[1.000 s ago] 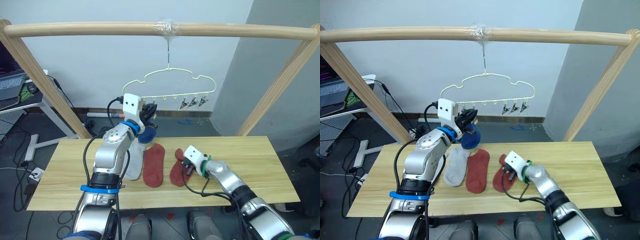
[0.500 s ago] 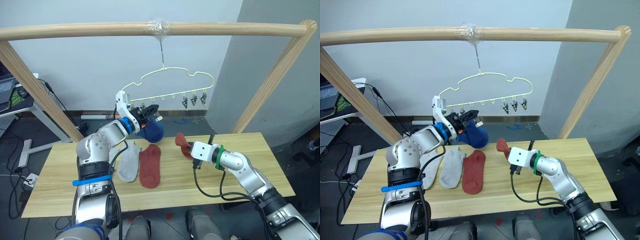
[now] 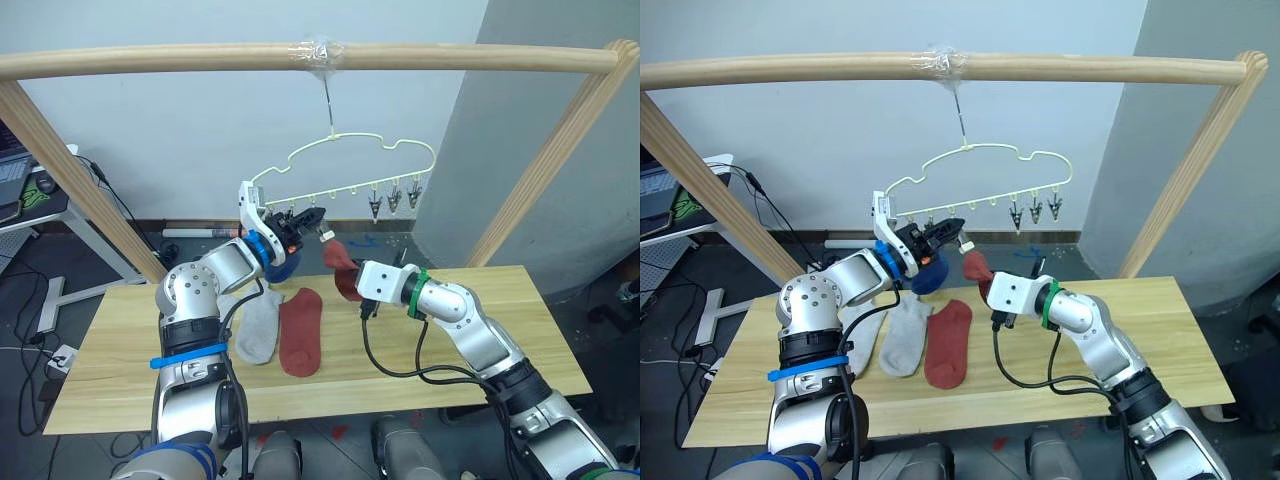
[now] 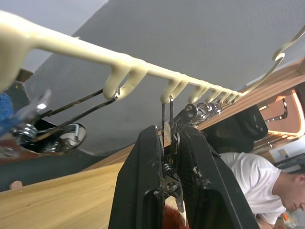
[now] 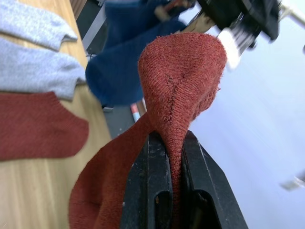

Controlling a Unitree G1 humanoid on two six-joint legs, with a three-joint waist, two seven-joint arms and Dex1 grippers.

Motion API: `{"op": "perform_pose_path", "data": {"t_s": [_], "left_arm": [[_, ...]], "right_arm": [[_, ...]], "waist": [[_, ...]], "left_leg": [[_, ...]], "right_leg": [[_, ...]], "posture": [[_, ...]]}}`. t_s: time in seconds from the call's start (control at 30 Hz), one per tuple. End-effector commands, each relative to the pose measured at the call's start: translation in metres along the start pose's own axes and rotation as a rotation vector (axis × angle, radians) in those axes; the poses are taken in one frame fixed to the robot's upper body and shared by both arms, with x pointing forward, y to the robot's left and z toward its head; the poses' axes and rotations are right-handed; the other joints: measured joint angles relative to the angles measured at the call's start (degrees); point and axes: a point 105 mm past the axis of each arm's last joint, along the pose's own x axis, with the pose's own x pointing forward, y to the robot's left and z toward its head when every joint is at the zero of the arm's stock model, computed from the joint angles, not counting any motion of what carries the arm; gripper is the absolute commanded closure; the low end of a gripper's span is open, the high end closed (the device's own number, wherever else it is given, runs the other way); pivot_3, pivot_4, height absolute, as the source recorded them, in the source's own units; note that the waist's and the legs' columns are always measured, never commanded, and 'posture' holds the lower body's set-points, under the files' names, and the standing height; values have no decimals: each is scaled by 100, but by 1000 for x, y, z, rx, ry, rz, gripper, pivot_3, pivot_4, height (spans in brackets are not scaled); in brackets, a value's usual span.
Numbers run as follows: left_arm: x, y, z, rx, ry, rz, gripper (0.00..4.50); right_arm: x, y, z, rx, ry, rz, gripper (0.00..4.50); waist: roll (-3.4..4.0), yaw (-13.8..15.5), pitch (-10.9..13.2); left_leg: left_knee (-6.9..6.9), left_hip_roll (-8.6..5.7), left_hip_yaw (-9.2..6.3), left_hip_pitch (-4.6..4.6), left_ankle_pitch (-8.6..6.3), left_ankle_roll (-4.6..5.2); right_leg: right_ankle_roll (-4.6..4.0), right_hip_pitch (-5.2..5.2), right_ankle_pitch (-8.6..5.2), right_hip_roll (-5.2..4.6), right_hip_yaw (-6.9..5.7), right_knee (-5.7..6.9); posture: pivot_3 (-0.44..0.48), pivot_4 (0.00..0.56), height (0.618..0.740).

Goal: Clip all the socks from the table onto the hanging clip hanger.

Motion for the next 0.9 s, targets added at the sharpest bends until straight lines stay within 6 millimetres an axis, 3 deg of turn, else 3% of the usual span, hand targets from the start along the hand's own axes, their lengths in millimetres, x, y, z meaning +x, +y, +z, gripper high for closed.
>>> {"op": "perform_pose_path", "data": {"t_s": [0.03, 0.43, 0.9], "left_arm": [[0, -16, 7, 25, -18, -60, 4309], [-2, -15, 12, 24, -34, -56, 4309], [0, -17, 5, 37, -4, -72, 4309]], "right_arm": [[1, -9, 13, -7, -42, -23, 4470], [4, -4, 3, -8, -14, 0, 4470], [6, -18, 13, -17, -41, -38, 4470]], "waist": [[0, 1, 0], [0, 1, 0], [0, 0, 0]], "left_leg": [[0, 0, 0, 0, 0, 0], [0, 0, 0, 0, 0, 0], [-1, 0, 0, -1, 0, 0]], "right_leg": [[0, 0, 0, 0, 0, 0], [-2, 0, -1, 0, 0, 0], [-1, -1, -1, 0, 0, -1]], "posture": [[-12, 130, 740], [-7, 131, 740], [-10, 128, 740]]}}
